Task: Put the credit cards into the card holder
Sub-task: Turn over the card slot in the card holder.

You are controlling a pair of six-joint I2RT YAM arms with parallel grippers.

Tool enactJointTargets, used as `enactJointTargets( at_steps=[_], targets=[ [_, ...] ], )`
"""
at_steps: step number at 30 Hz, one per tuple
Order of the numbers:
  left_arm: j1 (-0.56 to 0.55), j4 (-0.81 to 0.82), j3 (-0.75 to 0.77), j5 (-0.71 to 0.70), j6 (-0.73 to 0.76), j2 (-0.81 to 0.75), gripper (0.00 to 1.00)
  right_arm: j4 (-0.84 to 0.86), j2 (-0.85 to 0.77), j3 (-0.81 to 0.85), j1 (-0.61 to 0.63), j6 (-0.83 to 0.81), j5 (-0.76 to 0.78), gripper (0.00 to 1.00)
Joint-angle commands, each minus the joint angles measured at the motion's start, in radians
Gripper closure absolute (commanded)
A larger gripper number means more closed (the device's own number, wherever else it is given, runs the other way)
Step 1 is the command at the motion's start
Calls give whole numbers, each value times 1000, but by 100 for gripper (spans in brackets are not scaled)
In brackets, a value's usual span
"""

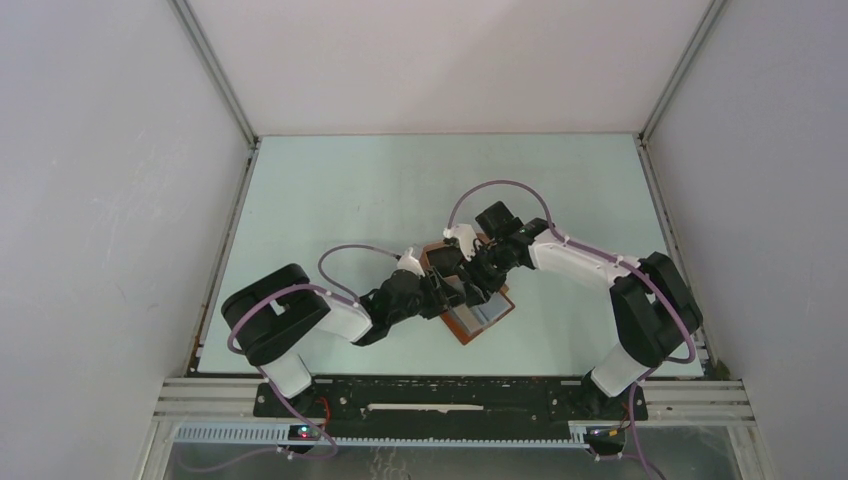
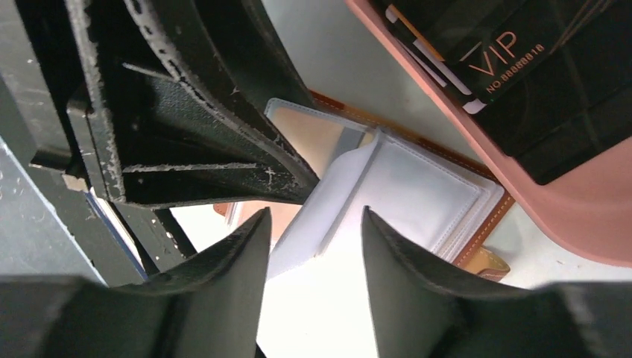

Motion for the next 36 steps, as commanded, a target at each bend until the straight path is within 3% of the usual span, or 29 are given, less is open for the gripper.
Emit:
enactJointTargets(
  at_steps=[1, 9, 12, 18, 23, 29, 36],
  targets=[
    [7, -13, 37, 17, 36, -5, 54, 25, -43, 3, 6, 14, 78, 50],
    [6, -13, 3, 15, 37, -27, 55, 18, -36, 2, -41, 8, 116, 85],
    [7, -13, -39, 4, 42, -76, 57, 12, -27, 3, -60, 11, 106, 93],
    [-7, -66, -129, -40, 79, -272, 63, 0, -2, 2, -110, 18, 66, 95],
    [-24, -132, -69, -23, 148, -371, 63, -3, 19, 3, -126, 14, 50, 94],
    [-24, -110, 93, 73, 192, -204, 65, -11, 32, 3, -162, 9, 17, 93],
    [-24, 15, 149, 139, 137, 17, 71, -24, 52, 2, -193, -4, -10, 87]
  ],
)
